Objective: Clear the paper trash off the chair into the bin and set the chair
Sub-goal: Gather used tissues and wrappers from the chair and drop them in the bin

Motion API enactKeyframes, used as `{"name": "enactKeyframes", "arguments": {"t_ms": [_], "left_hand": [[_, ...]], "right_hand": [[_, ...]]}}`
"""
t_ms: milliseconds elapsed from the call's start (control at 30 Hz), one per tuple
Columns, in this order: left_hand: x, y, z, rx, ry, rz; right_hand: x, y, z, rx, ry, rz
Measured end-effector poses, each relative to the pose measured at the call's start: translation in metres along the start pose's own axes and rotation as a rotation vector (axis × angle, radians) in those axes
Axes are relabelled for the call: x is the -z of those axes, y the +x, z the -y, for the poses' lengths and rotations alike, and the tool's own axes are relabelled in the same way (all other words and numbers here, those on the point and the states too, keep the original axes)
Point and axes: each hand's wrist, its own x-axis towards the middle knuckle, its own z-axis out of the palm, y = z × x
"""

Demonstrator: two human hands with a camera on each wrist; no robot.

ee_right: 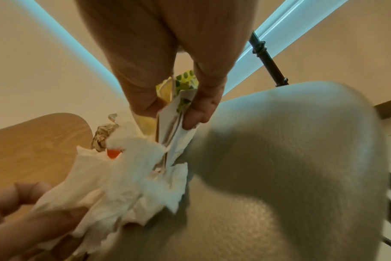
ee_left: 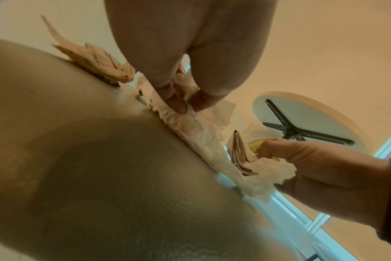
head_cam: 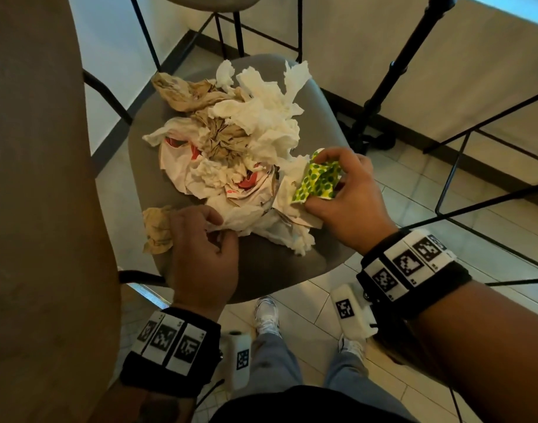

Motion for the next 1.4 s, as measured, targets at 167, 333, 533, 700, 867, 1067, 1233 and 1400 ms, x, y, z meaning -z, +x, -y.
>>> {"name": "enactKeyframes", "arguments": {"t_ms": [167, 333, 533, 700, 867, 1067, 1233, 1400], "left_hand": [[0.010, -0.002, -0.004, -0.096, -0.047, -0.036], [0.018, -0.002, -0.017, -0.137, -0.075, -0.095], [0.027, -0.005, -0.035, -0.166, -0.117, -0.101], [0.031, -0.008, -0.056, -0.207, -0.153, -0.088], [0.035, -0.008, -0.086, -0.272, -0.143, -0.102], [-0.019, -0.017, -0.149, -0.404, -0.157, 0.009], [-0.126, -0.064, -0.209, -0.582, -0.350, 0.309], [-0.261, -0.135, -0.217, -0.439, -0.334, 0.709]], "right_hand": [[0.009, -0.002, 0.000, -0.002, 0.073, -0.032], [0.018, -0.006, 0.000, -0.009, 0.103, -0.089], [0.029, -0.012, 0.000, 0.018, 0.134, -0.158], [0.048, -0.023, -0.006, 0.022, 0.188, -0.197], [0.081, -0.050, -0.023, 0.018, 0.260, -0.248], [0.148, -0.105, -0.086, -0.108, 0.382, -0.377], [0.198, -0.163, -0.180, -0.275, 0.355, -0.525], [0.209, -0.215, -0.318, -0.569, 0.263, -0.651]]}}
